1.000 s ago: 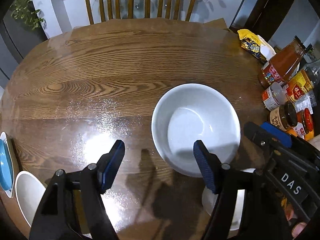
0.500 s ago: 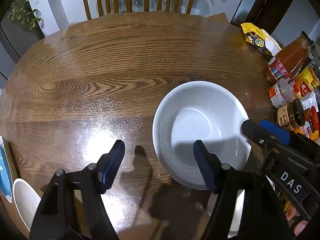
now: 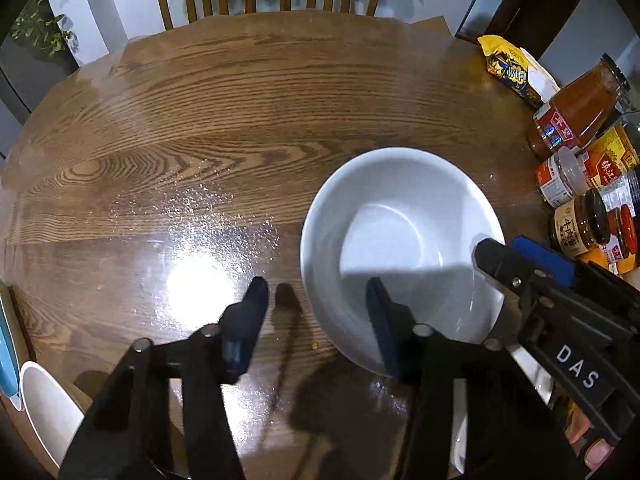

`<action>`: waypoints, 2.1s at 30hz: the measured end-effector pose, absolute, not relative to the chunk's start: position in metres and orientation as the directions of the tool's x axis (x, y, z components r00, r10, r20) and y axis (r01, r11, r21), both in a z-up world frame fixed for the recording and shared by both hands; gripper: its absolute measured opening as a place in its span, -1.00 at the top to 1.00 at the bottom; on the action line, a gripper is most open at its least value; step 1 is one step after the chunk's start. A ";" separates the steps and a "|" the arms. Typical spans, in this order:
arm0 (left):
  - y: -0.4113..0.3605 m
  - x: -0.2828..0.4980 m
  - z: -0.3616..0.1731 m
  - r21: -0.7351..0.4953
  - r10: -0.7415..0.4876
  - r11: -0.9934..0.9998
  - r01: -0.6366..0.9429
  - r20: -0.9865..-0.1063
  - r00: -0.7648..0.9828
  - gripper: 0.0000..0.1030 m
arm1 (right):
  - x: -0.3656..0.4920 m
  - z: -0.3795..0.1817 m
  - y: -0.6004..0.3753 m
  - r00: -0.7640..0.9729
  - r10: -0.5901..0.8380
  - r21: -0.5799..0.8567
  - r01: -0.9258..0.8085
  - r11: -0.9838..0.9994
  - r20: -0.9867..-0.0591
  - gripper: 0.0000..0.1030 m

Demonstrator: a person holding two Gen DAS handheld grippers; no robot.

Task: Organize plates and bowls
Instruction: 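Close both grippers on the rim of the medium white bowl, then lift the medium white bowl with both grippers over the large white bowl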

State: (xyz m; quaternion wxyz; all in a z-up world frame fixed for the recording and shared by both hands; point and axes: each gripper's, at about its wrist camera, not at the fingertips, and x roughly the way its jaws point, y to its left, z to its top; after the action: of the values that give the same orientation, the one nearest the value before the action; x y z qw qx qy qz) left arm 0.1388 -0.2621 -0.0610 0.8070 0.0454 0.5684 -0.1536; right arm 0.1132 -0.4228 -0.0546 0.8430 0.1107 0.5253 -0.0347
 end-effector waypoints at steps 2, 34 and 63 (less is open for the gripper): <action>-0.264 0.139 -0.063 -0.100 -0.196 0.947 0.304 -0.933 0.303 0.15 | 0.114 -0.055 -0.422 0.445 0.059 0.150 0.172 0.974 -0.894 0.28; -0.262 0.124 -0.042 -0.058 -0.200 0.928 0.367 -0.911 0.361 0.71 | 0.109 -0.038 -0.406 0.475 0.106 0.185 0.122 0.975 -0.873 0.86; -0.165 0.071 0.006 -0.034 -0.194 0.941 0.336 -0.869 0.455 0.69 | 0.056 0.022 -0.313 0.562 0.126 0.156 0.006 0.988 -0.818 0.86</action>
State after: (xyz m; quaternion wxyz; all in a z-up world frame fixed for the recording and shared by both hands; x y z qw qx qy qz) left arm 0.0709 -0.1654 0.0055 0.8499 0.0713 0.4984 -0.1558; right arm 0.0564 -0.3131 0.0218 0.8809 0.0705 0.4668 0.0339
